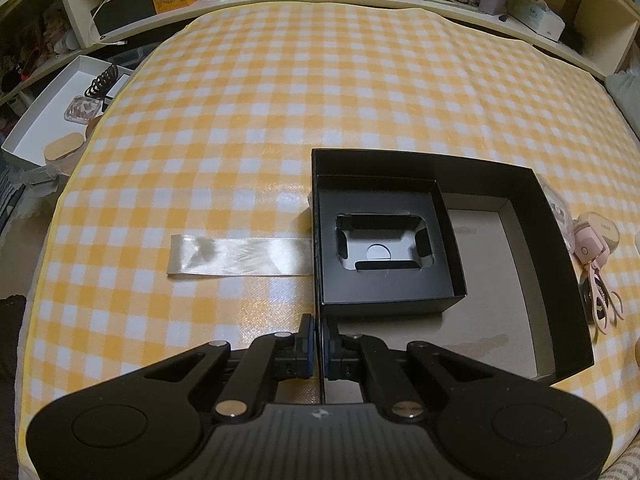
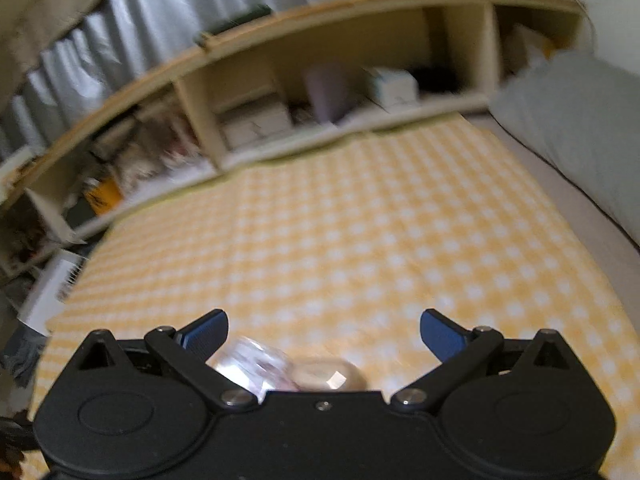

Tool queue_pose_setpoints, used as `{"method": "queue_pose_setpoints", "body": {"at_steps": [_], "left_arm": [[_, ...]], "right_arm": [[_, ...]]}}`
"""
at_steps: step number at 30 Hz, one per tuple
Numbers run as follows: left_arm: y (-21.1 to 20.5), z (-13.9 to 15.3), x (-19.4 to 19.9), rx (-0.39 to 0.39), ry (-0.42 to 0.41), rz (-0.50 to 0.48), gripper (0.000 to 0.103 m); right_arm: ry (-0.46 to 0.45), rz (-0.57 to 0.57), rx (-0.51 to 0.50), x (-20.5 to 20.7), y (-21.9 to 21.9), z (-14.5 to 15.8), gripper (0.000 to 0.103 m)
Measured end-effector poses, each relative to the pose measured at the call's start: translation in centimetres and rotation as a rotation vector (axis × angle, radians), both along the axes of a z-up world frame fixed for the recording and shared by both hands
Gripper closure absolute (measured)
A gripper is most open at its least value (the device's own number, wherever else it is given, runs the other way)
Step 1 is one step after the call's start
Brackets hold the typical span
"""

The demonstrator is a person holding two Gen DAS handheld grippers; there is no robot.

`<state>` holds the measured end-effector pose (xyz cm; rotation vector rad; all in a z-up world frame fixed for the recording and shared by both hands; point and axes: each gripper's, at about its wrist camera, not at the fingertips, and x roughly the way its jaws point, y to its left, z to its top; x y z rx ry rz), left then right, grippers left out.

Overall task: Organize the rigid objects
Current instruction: 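Grasp the wooden oval lid with the right tool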

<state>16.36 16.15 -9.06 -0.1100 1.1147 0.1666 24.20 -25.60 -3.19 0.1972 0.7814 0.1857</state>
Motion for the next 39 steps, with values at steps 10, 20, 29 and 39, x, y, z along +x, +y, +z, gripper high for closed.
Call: {"method": "queue_pose_setpoints", "body": {"at_steps": [10, 20, 29, 39], "left_arm": [[0.3, 0.2, -0.1, 0.000, 0.008, -0.013, 0.099], [0.3, 0.4, -0.3, -0.005, 0.007, -0.016, 0.099], [0.2, 0.4, -0.3, -0.006, 0.008, -0.015, 0.099], [0.2, 0.5, -0.5, -0.004, 0.009, -0.018, 0.100]], "right_arm": [[0.280, 0.237, -0.229, -0.5, -1.6, -5.8, 0.000], [0.415, 0.485, -0.412, -0.8, 0.7, -9.9, 0.000], [0.490, 0.479, -0.457, -0.9, 0.8, -11.7, 0.013], [0.476, 0.444, -0.429, -0.8, 0.4, -11.5, 0.014]]}}
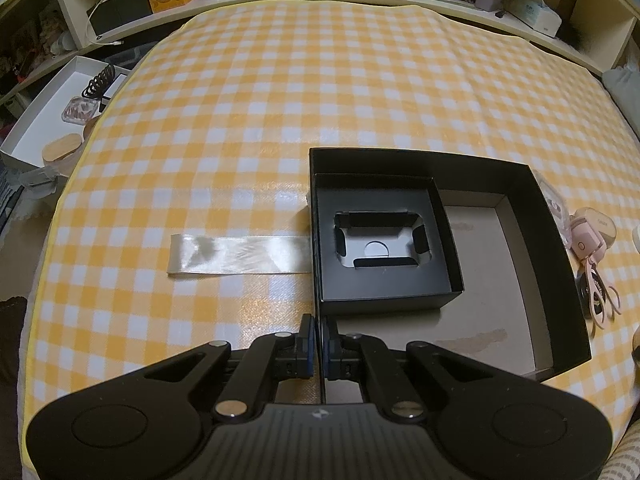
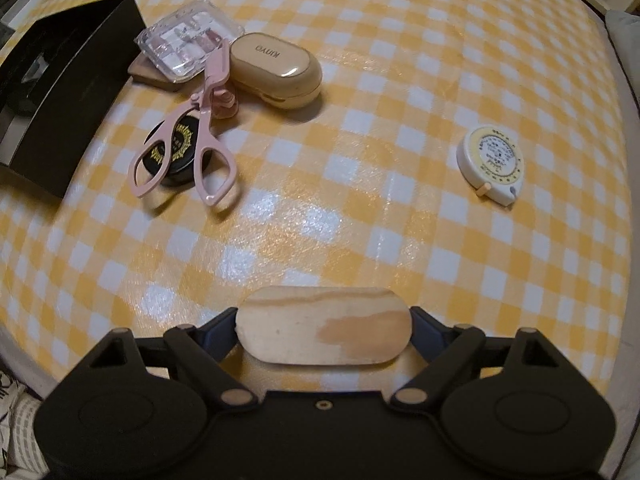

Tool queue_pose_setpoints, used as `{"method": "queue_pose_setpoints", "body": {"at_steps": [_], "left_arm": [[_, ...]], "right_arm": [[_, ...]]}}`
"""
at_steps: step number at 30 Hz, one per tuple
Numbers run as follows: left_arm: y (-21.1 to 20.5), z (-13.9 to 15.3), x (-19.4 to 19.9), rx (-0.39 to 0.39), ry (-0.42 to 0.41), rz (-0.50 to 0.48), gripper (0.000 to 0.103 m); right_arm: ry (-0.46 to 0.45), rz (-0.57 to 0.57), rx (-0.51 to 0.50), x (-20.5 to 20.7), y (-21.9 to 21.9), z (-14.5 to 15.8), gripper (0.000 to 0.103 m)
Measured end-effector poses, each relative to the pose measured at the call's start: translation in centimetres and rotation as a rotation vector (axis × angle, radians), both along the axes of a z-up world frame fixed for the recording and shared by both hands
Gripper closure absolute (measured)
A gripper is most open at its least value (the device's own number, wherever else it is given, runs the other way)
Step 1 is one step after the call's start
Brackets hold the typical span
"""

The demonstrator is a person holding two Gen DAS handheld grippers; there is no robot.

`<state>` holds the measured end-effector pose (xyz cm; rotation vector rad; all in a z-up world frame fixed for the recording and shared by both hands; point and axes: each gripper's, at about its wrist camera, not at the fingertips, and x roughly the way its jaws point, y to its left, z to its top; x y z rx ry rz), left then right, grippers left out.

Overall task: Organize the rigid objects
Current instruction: 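Grasp the wooden oval lid with the right tool, then lower the wooden oval lid into the large black box and open the right tool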

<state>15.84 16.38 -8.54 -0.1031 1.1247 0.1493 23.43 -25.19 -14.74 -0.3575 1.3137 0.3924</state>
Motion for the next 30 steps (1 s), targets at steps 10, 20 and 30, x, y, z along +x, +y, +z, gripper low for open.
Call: {"method": "queue_pose_setpoints", "body": {"at_steps": [10, 20, 30], "left_arm": [[-0.2, 0.0, -0.1, 0.013, 0.002, -0.011, 0.099], [-0.2, -0.1, -0.2, 0.016, -0.008, -0.026, 0.099], [-0.3, 0.0, -0.2, 0.021, -0.011, -0.042, 0.099]], "right_arm": [[-0.177, -0.145, 0.205, 1.2, 1.2, 6.8, 0.014], [-0.187, -0.161, 0.456, 1.2, 10.8, 12.2, 0.014], [-0.141, -0.197, 0.397, 2.2, 21.0, 11.0, 0.014]]}}
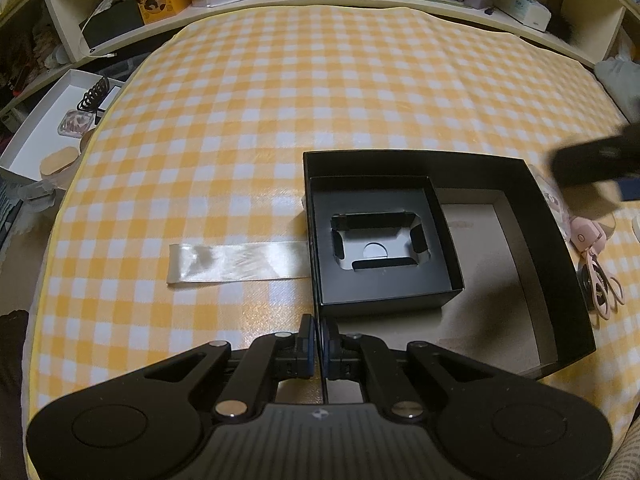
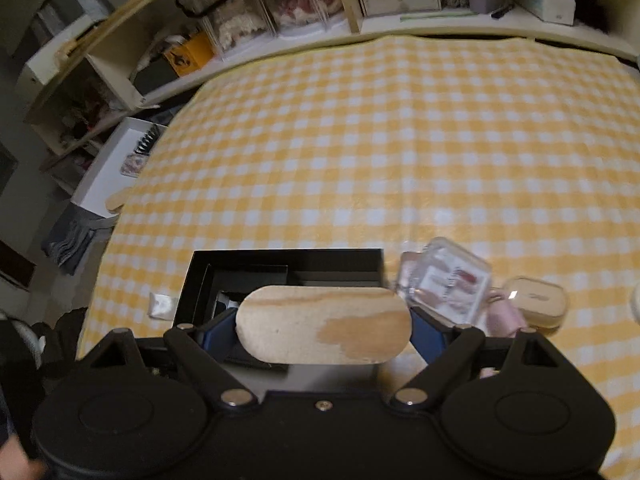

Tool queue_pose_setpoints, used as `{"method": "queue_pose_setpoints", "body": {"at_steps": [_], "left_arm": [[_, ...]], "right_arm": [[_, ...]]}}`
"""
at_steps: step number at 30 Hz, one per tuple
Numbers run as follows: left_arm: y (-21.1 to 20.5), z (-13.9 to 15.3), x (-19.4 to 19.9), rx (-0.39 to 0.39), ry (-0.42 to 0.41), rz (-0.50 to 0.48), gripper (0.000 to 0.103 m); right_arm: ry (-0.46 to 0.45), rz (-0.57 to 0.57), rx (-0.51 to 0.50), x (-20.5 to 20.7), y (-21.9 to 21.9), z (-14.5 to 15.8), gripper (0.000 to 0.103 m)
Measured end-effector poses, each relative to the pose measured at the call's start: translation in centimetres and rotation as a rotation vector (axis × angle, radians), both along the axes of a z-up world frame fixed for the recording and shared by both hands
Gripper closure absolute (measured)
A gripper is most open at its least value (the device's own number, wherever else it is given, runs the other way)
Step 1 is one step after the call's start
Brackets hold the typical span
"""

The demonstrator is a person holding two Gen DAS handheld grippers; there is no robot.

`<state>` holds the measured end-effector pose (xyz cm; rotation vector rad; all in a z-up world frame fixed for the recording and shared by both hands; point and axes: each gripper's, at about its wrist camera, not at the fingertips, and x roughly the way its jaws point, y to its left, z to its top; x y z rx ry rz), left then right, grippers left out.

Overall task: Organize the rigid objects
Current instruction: 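Lower the wooden oval lid into the large black box and open the right tool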

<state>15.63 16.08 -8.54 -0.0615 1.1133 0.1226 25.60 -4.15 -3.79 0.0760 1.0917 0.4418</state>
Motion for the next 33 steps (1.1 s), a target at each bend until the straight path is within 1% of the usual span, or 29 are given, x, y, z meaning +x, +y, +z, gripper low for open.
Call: {"method": "queue_pose_setpoints", "body": {"at_steps": [4, 10, 13, 17, 20, 21, 23, 25, 29, 33], "left_arm": [[0.1, 0.1, -0.1, -0.004, -0.006, -0.005, 0.099], [0.1, 0.0, -0.2, 0.000, -0.013, -0.010, 0.099], [0.0, 0.1, -0.3, 0.002, -0.016, -0.011, 0.099], [0.0, 0.1, -0.3, 0.001, -0.014, -0.010, 0.099], [0.0, 0.1, -0.3, -0.001, -0.015, -0.008, 0.099], [0.1, 0.2, -0.3, -0.001, -0.016, -0.007, 0.099], [0.1, 0.2, -0.3, 0.002, -0.016, -0.008, 0.099], [0.1, 0.2, -0.4, 0.003, -0.017, -0.009, 0.099], [0.1, 0.2, -0.5, 0.000, -0.016, -0.009, 0.099], [0.1, 0.2, -0.5, 0.000, -0.016, -0.008, 0.099]], "right_arm": [[0.017, -0.037, -0.057, 1.3, 2.1, -1.6, 0.014], [0.037, -0.076, -0.130, 2.5, 3.5, -3.7, 0.014], [0.004, -0.072, -0.163, 2.7, 4.1, -4.2, 0.014], [-0.003, -0.065, -0.168, 3.0, 4.6, -4.2, 0.014], [0.031, -0.054, -0.101, 3.0, 4.6, -3.6, 0.014], [0.031, -0.040, -0.095, 2.9, 4.9, -3.4, 0.014], [0.006, -0.032, -0.133, 2.7, 5.7, -3.1, 0.014], [-0.016, -0.048, -0.169, 2.7, 6.2, -3.2, 0.014], [-0.002, -0.071, -0.185, 3.1, 6.7, -3.9, 0.014], [-0.016, -0.080, -0.204, 3.2, 7.3, -4.6, 0.014]]}}
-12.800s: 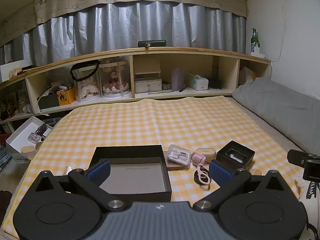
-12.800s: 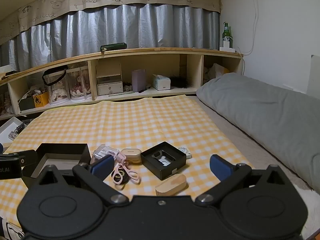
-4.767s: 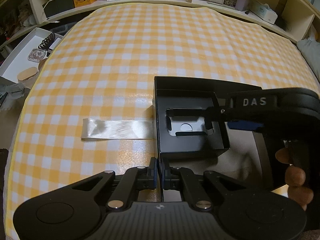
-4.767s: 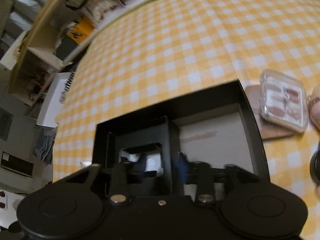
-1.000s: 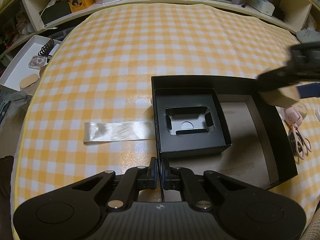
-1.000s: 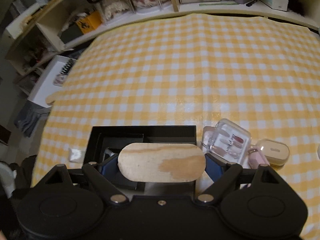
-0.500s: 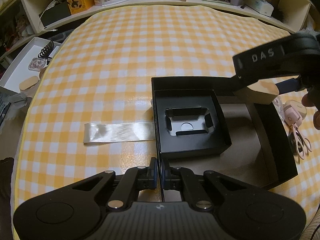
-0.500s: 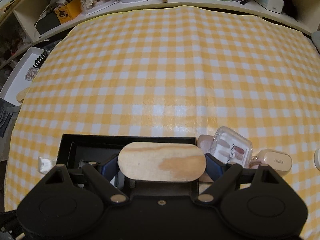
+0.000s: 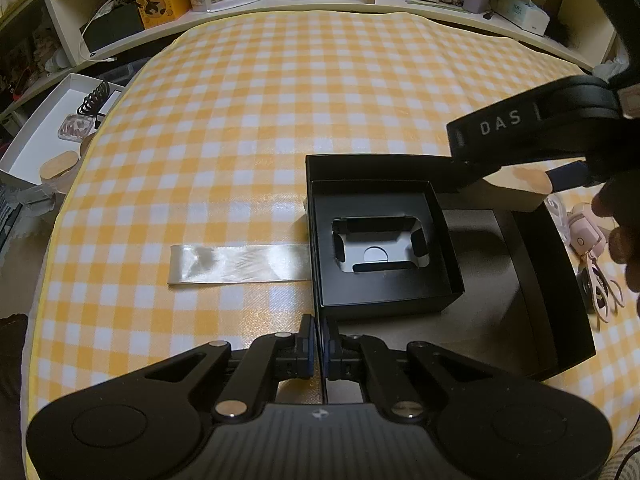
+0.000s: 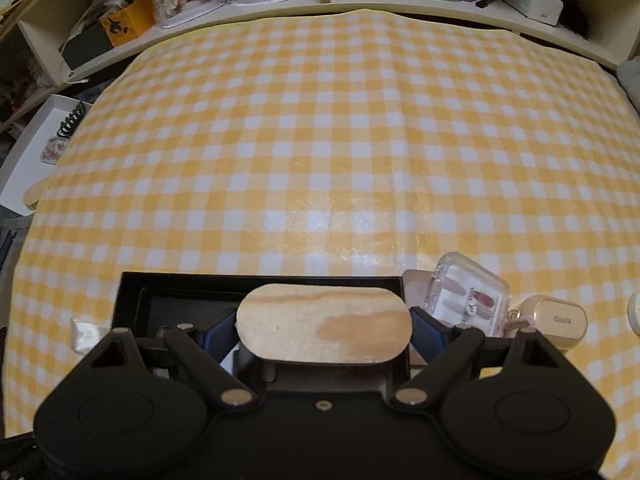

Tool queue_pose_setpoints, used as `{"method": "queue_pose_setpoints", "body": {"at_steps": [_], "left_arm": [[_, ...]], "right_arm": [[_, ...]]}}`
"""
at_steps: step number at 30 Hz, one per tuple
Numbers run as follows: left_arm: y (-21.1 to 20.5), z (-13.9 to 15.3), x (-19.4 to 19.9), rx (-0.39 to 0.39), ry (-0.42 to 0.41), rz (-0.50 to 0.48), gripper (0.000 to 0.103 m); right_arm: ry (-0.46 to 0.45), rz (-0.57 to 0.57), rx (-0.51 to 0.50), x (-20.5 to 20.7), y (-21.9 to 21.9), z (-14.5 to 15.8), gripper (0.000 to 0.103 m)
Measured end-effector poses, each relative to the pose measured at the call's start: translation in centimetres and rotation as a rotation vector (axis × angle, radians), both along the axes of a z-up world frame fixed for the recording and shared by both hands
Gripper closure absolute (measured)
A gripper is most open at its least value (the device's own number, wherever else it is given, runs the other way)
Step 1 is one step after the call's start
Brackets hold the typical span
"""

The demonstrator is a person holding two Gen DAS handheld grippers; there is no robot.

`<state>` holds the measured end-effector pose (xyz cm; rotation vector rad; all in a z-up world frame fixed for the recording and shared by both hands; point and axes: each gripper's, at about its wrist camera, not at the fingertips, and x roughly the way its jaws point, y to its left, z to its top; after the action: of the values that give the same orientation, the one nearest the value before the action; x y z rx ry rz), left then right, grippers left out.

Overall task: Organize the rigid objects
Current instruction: 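Lower the wooden oval lid into the large black box and open the right tool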

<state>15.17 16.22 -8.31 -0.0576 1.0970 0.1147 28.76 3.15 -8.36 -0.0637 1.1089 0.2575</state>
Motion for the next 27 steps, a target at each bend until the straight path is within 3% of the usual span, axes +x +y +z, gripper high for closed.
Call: {"method": "queue_pose_setpoints", "body": {"at_steps": [3, 6, 15, 17, 22, 24, 27], "left_arm": [[0.0, 0.0, 0.0, -0.001, -0.001, 0.001, 0.099], [0.0, 0.0, 0.0, 0.000, -0.001, -0.001, 0.099], [0.0, -0.1, 0.0, 0.001, 0.003, 0.003, 0.099], [-0.1, -0.1, 0.0, 0.001, 0.002, 0.002, 0.099], [0.0, -0.1, 0.0, 0.004, 0.003, 0.001, 0.099], [-0.1, 0.0, 0.0, 0.002, 0.003, 0.002, 0.099], [-0.1, 0.0, 0.0, 0.002, 0.003, 0.002, 0.099]], "right_arm": [[-0.013, -0.025, 0.019, 0.4, -0.3, -0.9, 0.013], [-0.001, -0.027, 0.018, 0.7, -0.7, -1.7, 0.006], [0.018, -0.015, 0.073, 0.5, -3.6, -1.4, 0.008], [0.023, -0.012, 0.091, 0.3, -4.5, -0.7, 0.016], [0.053, 0.023, 0.166, 0.2, -6.1, -0.2, 0.057], [0.059, 0.038, 0.209, 0.2, -6.5, -0.2, 0.061], [0.048, 0.045, 0.214, 0.1, -5.7, -0.8, 0.075]]}}
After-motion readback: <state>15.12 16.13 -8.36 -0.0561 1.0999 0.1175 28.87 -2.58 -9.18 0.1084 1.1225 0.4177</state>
